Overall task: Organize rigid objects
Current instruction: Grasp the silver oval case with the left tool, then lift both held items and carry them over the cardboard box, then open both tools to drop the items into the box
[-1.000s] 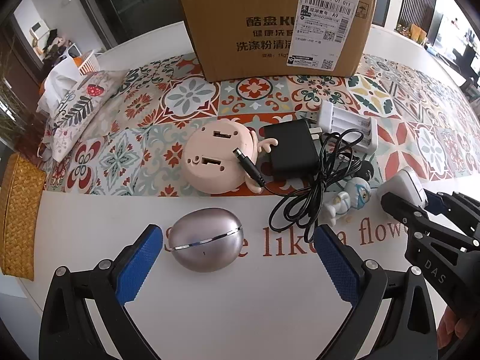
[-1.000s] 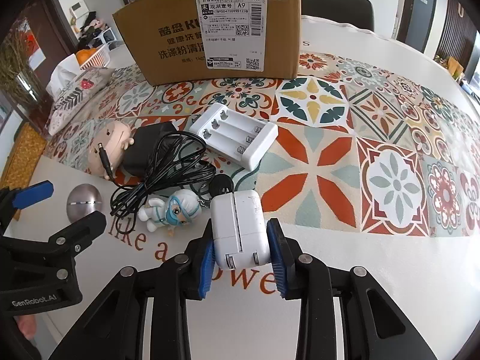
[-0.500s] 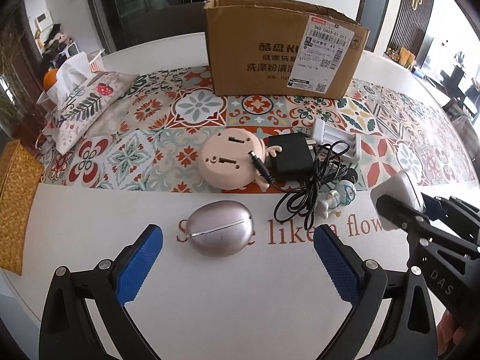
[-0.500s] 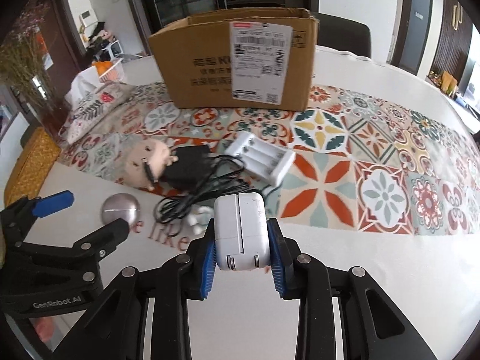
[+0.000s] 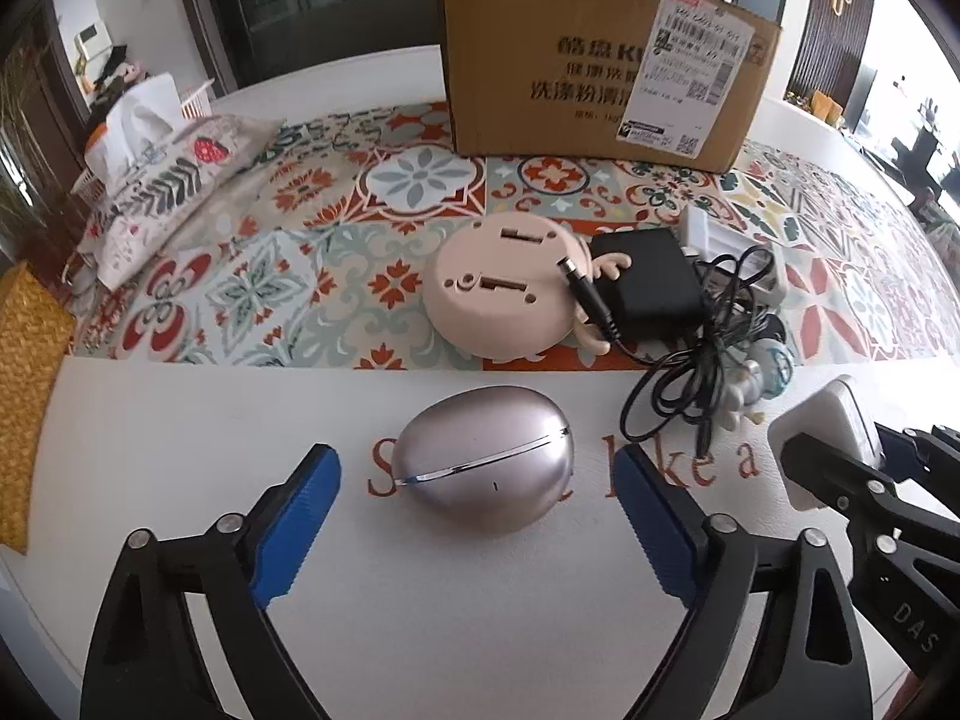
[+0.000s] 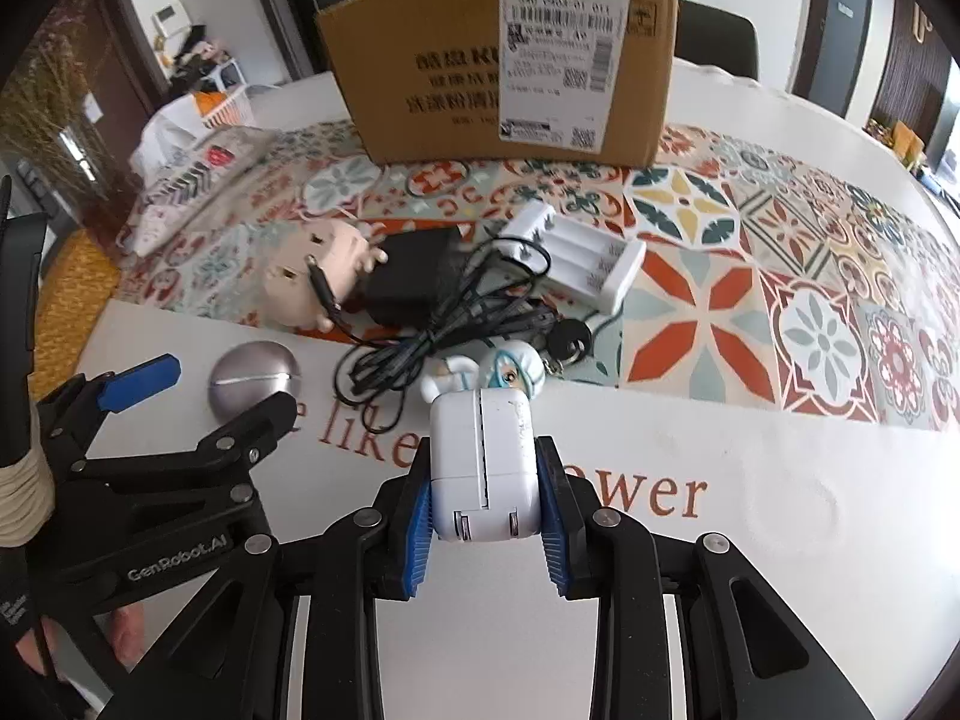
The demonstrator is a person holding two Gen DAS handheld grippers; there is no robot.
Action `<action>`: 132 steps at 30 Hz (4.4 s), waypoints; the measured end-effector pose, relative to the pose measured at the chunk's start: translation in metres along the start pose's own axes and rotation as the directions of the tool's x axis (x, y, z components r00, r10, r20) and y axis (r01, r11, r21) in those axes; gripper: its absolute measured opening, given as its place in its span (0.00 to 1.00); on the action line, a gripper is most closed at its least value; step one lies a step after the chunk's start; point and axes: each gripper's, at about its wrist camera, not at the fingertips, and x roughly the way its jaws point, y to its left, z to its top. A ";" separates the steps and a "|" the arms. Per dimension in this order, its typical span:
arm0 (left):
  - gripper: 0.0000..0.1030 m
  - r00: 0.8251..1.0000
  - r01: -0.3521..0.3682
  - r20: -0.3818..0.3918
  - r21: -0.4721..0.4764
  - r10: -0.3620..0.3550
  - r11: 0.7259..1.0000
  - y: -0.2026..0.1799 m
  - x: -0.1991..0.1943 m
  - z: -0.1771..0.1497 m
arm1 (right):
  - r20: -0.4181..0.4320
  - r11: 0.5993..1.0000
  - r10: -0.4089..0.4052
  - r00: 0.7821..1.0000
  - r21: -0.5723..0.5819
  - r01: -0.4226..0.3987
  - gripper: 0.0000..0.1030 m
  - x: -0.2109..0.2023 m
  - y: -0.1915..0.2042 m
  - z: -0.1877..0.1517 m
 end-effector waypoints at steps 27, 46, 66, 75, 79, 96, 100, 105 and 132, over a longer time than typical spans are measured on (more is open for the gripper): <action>0.63 0.998 0.038 0.050 -0.017 -0.038 0.999 0.005 -0.002 -0.006 | -0.008 1.000 -0.018 1.000 -0.017 0.018 0.30 0.002 0.005 -0.003; 0.63 0.981 0.054 0.185 0.015 -0.056 0.998 0.005 -0.073 0.033 | 0.112 1.000 -0.013 0.994 -0.009 0.014 0.30 -0.048 0.007 0.023; 0.63 0.936 0.091 0.334 0.076 -0.111 0.993 0.005 -0.131 0.110 | 0.347 0.999 -0.040 0.937 -0.004 0.044 0.30 -0.116 0.009 0.094; 0.63 0.914 0.106 0.384 0.094 -0.135 0.990 0.006 -0.138 0.150 | 0.427 0.998 -0.058 0.903 -0.007 0.068 0.30 -0.129 0.010 0.133; 0.63 0.904 0.106 0.405 0.105 -0.140 0.989 0.005 -0.137 0.171 | 0.452 0.997 -0.058 0.890 -0.011 0.070 0.29 -0.131 0.010 0.150; 0.63 0.896 0.116 0.411 0.142 -0.165 0.983 -0.010 -0.110 0.252 | 0.504 0.999 -0.037 0.863 -0.009 0.047 0.29 -0.115 -0.009 0.220; 0.63 0.913 0.125 0.372 0.136 -0.168 0.983 -0.012 -0.093 0.270 | 0.489 0.999 -0.034 0.872 -0.009 0.044 0.29 -0.104 -0.016 0.239; 0.63 0.937 0.119 0.312 0.133 -0.156 0.984 -0.017 -0.069 0.287 | 0.444 0.999 -0.029 0.896 -0.009 0.037 0.29 -0.082 -0.023 0.256; 0.94 0.961 -0.013 0.275 0.079 -0.010 0.997 -0.012 -0.045 0.286 | 0.301 0.991 -0.124 0.945 0.081 0.104 0.63 -0.038 -0.048 0.262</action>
